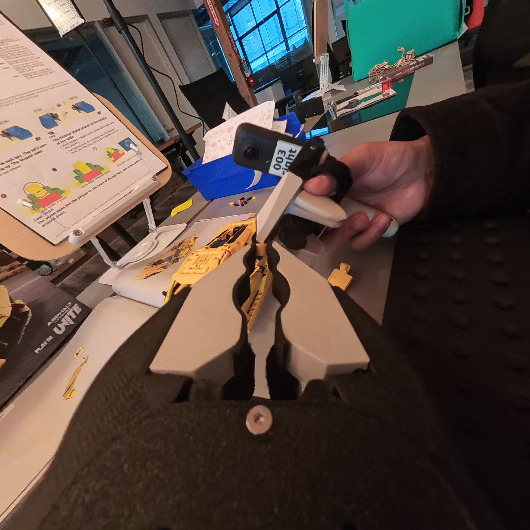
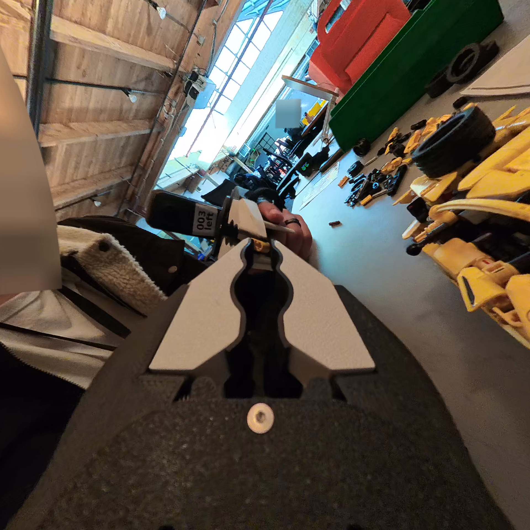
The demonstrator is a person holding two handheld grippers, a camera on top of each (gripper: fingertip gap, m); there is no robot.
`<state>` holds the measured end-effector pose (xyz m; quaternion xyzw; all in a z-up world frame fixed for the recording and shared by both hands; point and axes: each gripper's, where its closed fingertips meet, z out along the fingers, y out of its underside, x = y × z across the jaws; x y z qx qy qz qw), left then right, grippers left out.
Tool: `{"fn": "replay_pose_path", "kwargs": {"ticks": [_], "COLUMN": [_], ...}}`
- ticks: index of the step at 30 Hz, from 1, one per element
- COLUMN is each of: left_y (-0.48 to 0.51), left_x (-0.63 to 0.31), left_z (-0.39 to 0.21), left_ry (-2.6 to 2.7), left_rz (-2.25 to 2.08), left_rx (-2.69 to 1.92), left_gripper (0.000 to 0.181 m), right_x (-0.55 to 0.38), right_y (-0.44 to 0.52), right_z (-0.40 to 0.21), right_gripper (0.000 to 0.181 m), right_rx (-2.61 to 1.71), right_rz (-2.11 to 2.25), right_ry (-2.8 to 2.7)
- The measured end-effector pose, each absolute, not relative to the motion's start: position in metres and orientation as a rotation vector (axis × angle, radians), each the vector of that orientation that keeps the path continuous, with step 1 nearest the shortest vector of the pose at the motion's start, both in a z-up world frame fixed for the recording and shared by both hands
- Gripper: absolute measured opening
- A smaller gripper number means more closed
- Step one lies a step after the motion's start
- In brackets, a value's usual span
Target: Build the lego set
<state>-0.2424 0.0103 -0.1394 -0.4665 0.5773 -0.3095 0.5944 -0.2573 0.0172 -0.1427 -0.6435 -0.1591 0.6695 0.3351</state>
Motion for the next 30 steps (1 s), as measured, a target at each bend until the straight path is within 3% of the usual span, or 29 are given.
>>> {"fn": "replay_pose_path", "kwargs": {"ticks": [14,16,22,30], "left_y": [0.014,0.014,0.031,0.023], "left_x": [-0.242,-0.242,-0.248,-0.246], "left_z": [-0.148,-0.150,-0.156,-0.165], "left_ry": [1.357,1.363,1.266,1.285], "left_rz": [-0.717,-0.775,-1.003,-1.231], "left_rx": [-1.153,-1.199,-1.406,-1.510], "left_gripper": [0.007,0.007,0.007,0.007], "right_x": [-0.254,-0.250,-0.150,-0.161], "right_y": [0.023,0.022,0.023,0.014], "right_z": [-0.151,-0.152,-0.203,-0.256], "right_gripper": [0.009,0.005,0.029,0.018], "right_rx": [-1.743,-1.764,-1.984,-2.032], "right_rz": [1.635,1.502,0.627,0.464], "right_ry": [-0.431,-0.511,-0.876,-1.164]}}
